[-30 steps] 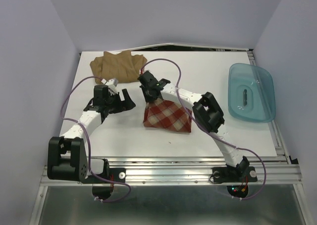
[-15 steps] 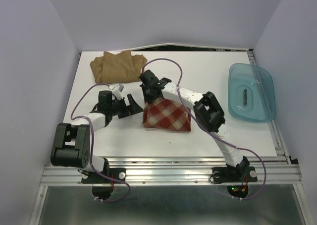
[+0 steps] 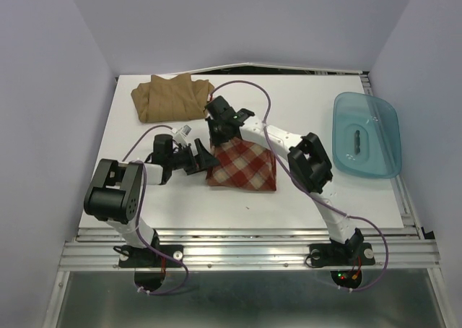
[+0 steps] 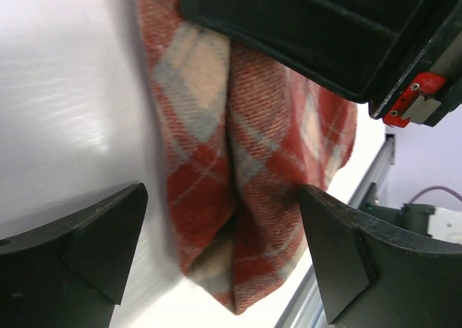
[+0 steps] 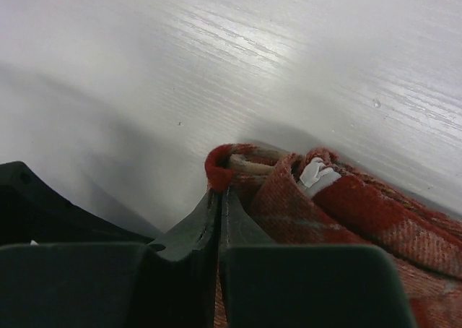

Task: Fold and stack the skirts
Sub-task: Fold the skirt, then neatly place the folded skirt to the corner

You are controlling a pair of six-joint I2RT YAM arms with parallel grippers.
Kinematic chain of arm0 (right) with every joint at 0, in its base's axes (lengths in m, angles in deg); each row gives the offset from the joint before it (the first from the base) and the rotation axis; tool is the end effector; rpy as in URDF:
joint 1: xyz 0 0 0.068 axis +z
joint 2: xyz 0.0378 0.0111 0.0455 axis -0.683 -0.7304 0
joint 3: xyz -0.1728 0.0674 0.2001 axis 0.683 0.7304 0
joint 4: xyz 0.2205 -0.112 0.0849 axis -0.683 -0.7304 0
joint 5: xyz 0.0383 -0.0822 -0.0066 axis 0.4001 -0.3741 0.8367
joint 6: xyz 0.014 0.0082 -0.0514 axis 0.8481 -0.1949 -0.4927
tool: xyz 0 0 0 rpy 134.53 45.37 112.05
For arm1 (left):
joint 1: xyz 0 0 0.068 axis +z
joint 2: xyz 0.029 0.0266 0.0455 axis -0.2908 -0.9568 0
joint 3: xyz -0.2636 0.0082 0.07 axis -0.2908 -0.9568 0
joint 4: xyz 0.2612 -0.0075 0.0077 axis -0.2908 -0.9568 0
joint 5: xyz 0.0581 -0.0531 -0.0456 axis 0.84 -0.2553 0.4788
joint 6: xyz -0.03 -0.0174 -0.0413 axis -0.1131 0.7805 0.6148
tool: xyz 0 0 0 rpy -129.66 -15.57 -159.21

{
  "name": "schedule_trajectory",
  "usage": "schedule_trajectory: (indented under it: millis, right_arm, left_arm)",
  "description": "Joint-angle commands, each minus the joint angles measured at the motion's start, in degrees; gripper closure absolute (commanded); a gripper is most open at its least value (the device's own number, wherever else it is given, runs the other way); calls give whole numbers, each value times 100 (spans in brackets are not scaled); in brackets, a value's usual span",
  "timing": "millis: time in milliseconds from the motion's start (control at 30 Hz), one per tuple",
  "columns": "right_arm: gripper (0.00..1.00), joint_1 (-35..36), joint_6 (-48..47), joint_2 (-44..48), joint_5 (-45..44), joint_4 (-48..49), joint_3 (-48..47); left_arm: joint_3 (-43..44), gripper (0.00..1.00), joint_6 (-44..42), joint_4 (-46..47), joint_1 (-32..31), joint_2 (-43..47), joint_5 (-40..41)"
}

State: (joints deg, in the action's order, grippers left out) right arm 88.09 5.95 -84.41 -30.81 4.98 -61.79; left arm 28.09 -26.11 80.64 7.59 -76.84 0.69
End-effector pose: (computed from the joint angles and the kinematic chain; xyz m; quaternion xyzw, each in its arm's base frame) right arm 0.3722 0.3681 0.2066 -0.1484 0.9297 0.1593 0.2971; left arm 0.2807 -0.0715 0.1440 0.0375 0.8205 -0.4703 0.3228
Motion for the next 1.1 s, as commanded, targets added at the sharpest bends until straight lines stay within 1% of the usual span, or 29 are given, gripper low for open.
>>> schedule_trajectory:
  millis: [0,267,433,600,767,800,867,900,967,1000,1033,1067]
  right_arm:
    - [99,-81,115,308,113,161,-265]
    - [99,-204,151,256,95,178,-441]
    - [99,-388,194,220,69,205,-652]
    - [99,-563,291,256,192,310,-661]
    - [99,-705,344,247,288,433,-582]
    - [99,-705,361,238,367,425,-538]
    - [99,-705,423,238,438,494,-459]
    - [99,-705,440,247,673,538,-389]
    - [98,-705,458,229,824,644,-283]
    - [91,-705,432,212,868,644,-309]
    - [74,-765,397,185,851,636,-353]
    - [65,-766,336,203,825,636,-431]
  left_arm:
    - [-123,1,514,944,-149,-147,-444]
    - [-88,2,891,1402,-210,-612,-401]
    - [-9,14,945,1455,-281,-920,-243]
    - [175,20,936,1455,-395,-1113,73]
    - [387,34,997,1551,-448,-1245,250]
    - [483,40,1032,1569,-448,-1289,293]
    - [580,46,1050,1595,-448,-1350,346]
    - [693,50,1059,1604,-448,-1386,373]
    - [843,70,1033,1622,-448,-1570,399]
    - [1009,78,1033,1604,-448,-1640,391]
    - [1115,95,989,1300,-448,-1710,451]
    - [1238,100,850,983,-456,-1685,600]
